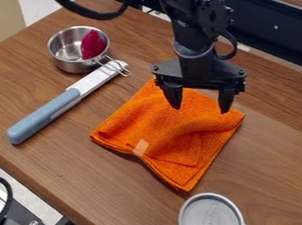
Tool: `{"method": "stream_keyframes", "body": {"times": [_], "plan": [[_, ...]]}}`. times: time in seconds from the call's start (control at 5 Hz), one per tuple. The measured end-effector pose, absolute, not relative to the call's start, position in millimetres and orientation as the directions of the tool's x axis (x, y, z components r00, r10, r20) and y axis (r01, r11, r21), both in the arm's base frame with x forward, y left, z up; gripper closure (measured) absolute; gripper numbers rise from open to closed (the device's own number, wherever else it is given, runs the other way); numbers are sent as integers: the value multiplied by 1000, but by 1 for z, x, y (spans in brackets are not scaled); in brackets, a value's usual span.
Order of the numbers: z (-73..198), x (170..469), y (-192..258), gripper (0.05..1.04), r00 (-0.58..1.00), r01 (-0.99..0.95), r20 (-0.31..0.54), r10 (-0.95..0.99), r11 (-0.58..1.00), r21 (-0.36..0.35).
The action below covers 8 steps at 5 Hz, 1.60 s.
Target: Put the cervette on the table
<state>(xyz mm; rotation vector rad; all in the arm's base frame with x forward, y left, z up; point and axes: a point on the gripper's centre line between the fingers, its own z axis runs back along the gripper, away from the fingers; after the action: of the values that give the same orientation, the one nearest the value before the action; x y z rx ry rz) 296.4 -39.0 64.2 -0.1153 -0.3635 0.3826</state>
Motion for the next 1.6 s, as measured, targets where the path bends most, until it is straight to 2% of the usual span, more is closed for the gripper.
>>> {"method": "stream_keyframes", "body": {"times": [0.2,0.4,0.8,1.0,1.4,1.6], "plan": [[56,290,-39,84,874,-350,295,385,922,-165],[50,270,-43,84,903,-334,233,361,931,-146],[56,253,-47,84,912,-332,204,355,933,-135],[58,253,-52,131,909,-349,192,371,927,-139],[51,248,-57,695,900,-386,158,407,911,-146],[46,242,-55,916,904,-385,145,402,913,-134]]}}
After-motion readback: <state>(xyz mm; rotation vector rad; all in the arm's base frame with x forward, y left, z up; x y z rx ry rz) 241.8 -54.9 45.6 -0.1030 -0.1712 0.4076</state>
